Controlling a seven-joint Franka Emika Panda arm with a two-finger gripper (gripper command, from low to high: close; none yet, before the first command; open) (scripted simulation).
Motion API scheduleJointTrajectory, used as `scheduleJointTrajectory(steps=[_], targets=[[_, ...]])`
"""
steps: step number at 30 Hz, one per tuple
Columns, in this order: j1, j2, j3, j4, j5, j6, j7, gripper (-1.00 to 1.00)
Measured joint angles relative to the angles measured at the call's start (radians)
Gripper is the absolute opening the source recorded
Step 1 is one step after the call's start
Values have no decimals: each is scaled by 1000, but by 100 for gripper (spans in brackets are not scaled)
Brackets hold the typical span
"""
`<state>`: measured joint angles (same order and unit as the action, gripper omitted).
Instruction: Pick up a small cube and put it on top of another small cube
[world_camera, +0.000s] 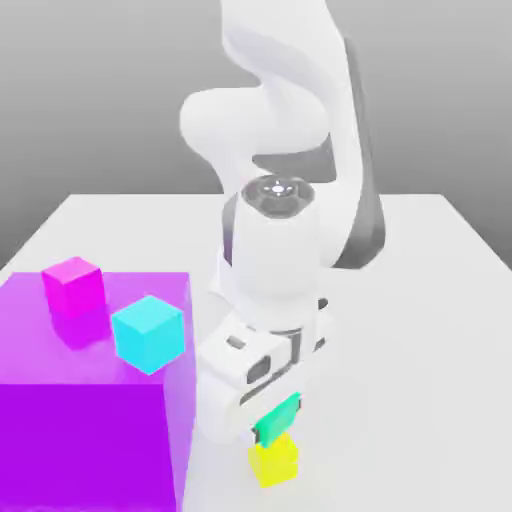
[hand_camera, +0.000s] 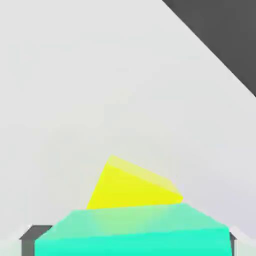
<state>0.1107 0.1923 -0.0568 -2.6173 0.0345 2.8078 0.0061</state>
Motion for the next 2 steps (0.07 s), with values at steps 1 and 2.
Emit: scheduleJointTrajectory(steps=[1,2], targets=[[0,0,0,0,0,0,0,100],[-1,11,1,0,2,11,-1,100]])
